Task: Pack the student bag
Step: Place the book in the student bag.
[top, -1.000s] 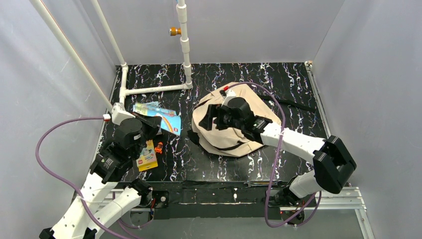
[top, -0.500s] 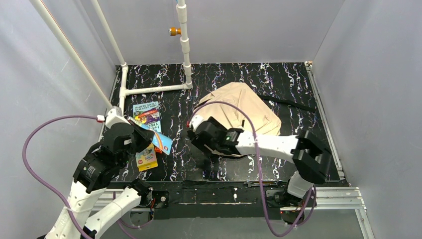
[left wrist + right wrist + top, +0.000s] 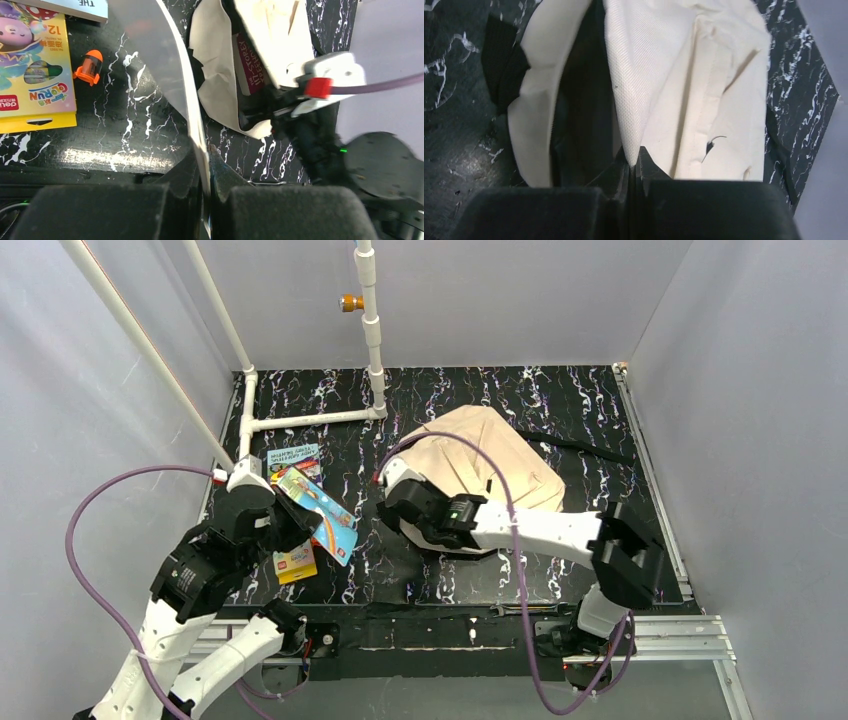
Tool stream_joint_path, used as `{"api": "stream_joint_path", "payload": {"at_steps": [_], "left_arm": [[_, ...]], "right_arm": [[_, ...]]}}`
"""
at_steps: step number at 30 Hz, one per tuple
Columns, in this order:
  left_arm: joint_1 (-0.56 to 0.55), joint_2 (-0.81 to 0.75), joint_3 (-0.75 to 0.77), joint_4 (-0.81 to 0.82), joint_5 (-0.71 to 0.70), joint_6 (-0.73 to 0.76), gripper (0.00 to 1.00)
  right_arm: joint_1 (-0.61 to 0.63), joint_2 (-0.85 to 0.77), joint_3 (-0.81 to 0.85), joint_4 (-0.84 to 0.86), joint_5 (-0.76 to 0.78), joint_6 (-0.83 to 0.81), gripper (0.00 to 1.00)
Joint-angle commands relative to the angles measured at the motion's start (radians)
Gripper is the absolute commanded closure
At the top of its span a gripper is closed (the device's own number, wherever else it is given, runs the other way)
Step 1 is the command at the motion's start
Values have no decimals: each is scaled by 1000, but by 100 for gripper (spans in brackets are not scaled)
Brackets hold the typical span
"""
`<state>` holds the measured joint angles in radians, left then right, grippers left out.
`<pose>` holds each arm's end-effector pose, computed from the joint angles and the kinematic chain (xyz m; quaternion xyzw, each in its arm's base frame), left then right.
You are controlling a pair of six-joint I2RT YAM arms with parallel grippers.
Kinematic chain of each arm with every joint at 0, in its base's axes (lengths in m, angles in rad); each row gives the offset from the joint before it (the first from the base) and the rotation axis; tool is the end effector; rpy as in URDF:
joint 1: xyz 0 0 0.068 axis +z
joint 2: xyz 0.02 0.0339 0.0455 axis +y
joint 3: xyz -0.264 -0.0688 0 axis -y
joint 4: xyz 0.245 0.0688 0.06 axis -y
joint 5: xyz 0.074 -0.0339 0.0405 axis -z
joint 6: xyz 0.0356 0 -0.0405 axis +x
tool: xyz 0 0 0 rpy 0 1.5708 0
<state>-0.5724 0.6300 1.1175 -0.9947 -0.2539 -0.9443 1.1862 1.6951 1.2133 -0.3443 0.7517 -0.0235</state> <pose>0.0804 -0.0411 0.3841 -0.2212 0.8284 -0.2667 0.4402 0.1596 0.3296 0.2416 -0.3829 0.7887 -0.0999 0.4706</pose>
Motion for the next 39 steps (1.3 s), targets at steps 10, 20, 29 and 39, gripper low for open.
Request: {"api": "stream_joint_path", "payload": {"at_steps": [10,20,29,39], "left_arm": [[3,43,-16,242,321,-27,100],[6,269,-85,660,620,-148,100],[40,398,-94,855,742,-282,100],[42,456,116,775,745,-267,100]], "right_arm": [[-54,-209,-8,63,9,115,99],[-306,-325,-53,130,-421,397,99],[-390,-351,-47,176,-532,457,99],[-408,-355,-70,196,-561,467,99]]}}
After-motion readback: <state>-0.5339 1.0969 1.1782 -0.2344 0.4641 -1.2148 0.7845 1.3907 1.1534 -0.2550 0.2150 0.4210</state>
